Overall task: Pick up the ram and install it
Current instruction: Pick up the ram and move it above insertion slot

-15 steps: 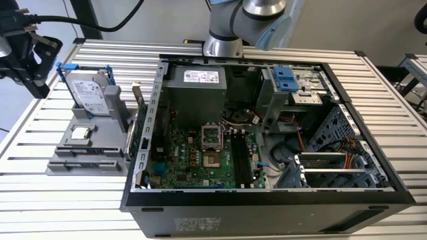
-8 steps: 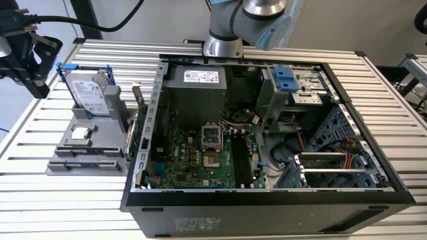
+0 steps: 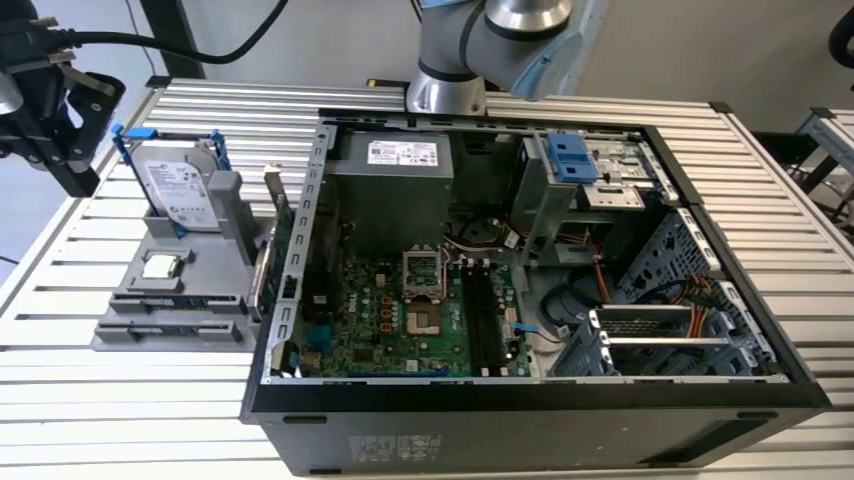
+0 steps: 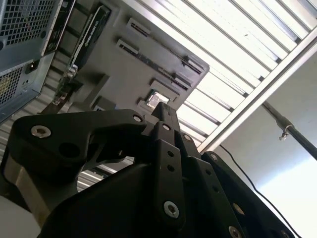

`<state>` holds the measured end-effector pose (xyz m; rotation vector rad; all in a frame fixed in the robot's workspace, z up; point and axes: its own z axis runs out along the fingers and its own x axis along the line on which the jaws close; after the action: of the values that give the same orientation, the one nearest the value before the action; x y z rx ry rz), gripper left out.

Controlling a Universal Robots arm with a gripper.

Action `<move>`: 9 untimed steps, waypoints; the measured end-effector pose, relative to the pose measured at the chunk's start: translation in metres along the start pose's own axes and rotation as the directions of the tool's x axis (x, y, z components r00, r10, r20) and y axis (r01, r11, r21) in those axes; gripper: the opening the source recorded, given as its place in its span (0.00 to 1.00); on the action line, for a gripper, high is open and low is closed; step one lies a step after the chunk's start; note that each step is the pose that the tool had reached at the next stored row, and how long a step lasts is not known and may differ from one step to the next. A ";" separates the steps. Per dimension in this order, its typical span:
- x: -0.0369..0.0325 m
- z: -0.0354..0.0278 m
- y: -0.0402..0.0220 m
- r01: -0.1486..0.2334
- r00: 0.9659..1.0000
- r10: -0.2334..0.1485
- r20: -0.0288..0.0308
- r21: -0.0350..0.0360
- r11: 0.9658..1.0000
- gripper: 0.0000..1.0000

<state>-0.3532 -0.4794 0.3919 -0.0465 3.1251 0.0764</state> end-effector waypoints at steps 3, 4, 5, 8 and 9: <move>0.0000 0.0000 0.0000 0.006 1.000 -0.006 0.000 0.000 1.000 0.00; 0.0000 0.0000 0.0000 0.011 1.000 -0.011 -0.001 0.000 1.000 0.00; 0.0001 0.0000 0.0000 0.019 1.000 -0.019 -0.001 0.000 1.000 0.00; 0.0000 -0.0001 0.0000 0.044 0.999 -0.044 -0.002 0.000 0.999 0.00; 0.0000 -0.0001 0.0000 0.060 0.998 -0.060 -0.003 0.000 0.998 0.00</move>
<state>-0.3532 -0.4794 0.3921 -0.1412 3.1238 0.0753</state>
